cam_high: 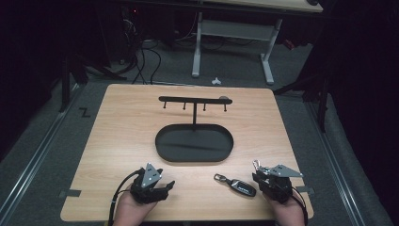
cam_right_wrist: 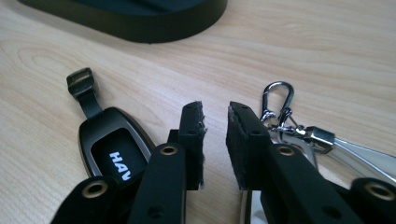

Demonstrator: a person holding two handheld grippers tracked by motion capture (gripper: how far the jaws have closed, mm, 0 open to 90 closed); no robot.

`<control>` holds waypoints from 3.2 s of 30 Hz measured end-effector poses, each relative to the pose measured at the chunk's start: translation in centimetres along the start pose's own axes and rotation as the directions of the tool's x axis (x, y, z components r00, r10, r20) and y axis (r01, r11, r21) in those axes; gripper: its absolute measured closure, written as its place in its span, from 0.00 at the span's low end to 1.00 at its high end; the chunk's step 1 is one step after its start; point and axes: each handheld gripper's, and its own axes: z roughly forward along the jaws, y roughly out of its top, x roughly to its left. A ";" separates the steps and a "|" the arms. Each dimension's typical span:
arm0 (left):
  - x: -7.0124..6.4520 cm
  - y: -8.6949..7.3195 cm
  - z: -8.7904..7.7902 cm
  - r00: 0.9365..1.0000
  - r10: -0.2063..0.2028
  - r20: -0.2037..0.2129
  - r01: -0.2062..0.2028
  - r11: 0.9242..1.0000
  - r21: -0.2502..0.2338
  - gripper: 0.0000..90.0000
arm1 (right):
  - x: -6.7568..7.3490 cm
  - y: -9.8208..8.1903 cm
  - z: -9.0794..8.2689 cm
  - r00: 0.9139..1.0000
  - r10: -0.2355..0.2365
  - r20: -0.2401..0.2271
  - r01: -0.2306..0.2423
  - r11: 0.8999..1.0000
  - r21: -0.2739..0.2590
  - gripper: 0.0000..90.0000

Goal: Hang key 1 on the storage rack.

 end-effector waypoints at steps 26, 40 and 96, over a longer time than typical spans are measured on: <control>1.2 -1.7 -0.6 1.000 0.018 -0.014 -0.018 0.999 -0.043 0.30 | 0.0 4.4 1.0 1.000 -0.011 0.018 0.004 0.945 0.328 0.43; 1.2 -1.7 -0.8 1.000 0.022 -0.011 -0.023 0.996 -0.082 0.27 | 0.5 7.3 1.3 0.993 -0.120 0.016 0.095 0.856 0.508 0.35; 0.4 -1.6 -0.7 0.996 0.088 0.023 -0.086 0.994 -0.074 0.29 | 7.6 8.9 7.5 0.911 -0.308 -0.276 0.413 0.682 0.603 0.63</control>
